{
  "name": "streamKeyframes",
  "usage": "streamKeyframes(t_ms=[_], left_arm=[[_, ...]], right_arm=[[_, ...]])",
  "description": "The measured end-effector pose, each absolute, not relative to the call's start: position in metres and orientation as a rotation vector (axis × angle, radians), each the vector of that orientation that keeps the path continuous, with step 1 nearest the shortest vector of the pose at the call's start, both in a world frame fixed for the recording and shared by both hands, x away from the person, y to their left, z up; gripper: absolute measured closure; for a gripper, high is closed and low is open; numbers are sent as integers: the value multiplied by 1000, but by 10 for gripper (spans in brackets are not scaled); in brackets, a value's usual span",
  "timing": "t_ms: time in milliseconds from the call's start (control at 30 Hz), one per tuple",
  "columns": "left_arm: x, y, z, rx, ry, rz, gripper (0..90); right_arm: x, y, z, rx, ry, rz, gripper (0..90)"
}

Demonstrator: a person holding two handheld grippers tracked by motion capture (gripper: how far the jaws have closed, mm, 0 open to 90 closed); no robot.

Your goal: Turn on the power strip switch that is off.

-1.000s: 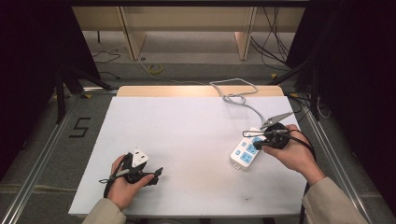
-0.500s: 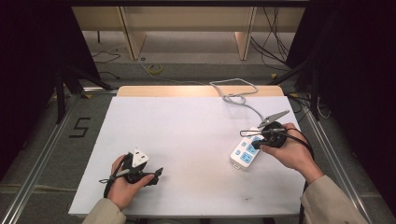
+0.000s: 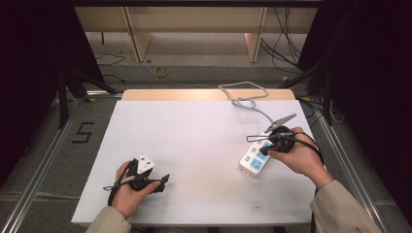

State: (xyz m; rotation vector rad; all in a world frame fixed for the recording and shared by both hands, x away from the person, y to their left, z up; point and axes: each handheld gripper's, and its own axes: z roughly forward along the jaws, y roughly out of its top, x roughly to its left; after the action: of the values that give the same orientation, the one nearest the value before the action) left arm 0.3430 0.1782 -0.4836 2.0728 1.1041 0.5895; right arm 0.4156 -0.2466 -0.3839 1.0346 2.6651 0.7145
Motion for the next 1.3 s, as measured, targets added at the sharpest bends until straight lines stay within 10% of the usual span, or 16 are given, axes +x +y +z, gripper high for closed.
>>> streamKeyframes(t_ms=[1300], left_arm=[[343,178,-483,2073,1103,587,167]], right_arm=[[426,-232,-388,1024,2707,653,900]])
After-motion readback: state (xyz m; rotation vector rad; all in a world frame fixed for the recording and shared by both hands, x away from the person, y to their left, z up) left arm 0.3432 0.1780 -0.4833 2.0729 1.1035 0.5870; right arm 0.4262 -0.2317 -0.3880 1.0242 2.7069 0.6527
